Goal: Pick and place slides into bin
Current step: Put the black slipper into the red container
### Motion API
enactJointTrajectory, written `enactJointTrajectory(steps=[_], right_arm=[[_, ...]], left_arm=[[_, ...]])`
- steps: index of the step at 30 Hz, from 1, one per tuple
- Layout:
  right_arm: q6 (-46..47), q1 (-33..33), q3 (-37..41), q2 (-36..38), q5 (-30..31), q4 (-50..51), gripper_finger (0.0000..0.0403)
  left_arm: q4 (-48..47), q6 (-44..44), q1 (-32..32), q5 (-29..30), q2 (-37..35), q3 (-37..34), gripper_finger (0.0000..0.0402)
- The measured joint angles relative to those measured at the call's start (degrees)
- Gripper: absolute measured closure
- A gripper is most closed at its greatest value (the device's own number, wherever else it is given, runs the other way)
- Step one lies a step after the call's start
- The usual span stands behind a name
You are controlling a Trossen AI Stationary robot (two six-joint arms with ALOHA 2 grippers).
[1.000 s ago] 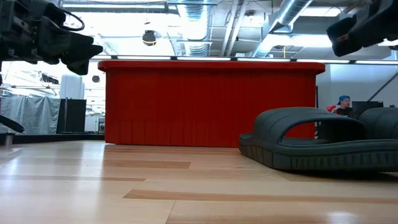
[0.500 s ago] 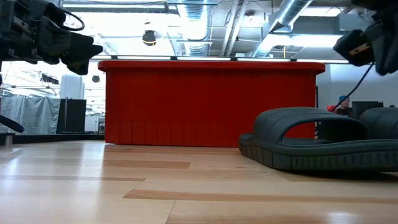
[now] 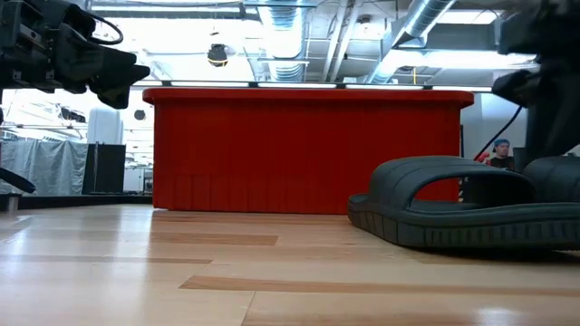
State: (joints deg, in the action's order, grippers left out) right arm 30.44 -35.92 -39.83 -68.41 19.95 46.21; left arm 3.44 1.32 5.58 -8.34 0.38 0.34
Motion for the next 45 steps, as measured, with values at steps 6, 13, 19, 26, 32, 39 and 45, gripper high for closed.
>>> enactJointTrajectory(steps=[6,13,19,26,32,39,45], right_arm=[[1.1,3.9,0.0,-5.1,2.1,2.3,0.03],[0.7,8.6,0.0,-11.3,2.5,2.6,0.0299],[0.3,11.5,0.0,-15.3,2.6,2.4,0.0299],[-2.2,14.1,-0.3,-18.9,1.6,1.5,0.0299],[-6.4,16.0,0.0,-20.3,0.0,-1.3,0.0303],[-5.5,17.5,0.2,-20.3,-2.3,-1.9,0.0382],[0.8,14.6,0.1,-20.3,0.5,0.5,0.0398]], left_arm=[[0.0,0.0,0.0,0.0,0.0,0.0,0.0262],[0.0,0.0,0.0,0.0,0.0,0.0,0.0262],[0.0,0.0,0.0,0.0,0.0,0.0,0.0262],[0.0,0.0,0.0,0.0,0.0,0.0,0.0262],[0.0,0.0,0.0,-0.1,0.0,0.0,0.0262],[0.0,0.0,0.0,0.0,0.0,0.0,0.0262],[0.0,0.0,0.0,0.0,0.0,0.0,0.0262]])
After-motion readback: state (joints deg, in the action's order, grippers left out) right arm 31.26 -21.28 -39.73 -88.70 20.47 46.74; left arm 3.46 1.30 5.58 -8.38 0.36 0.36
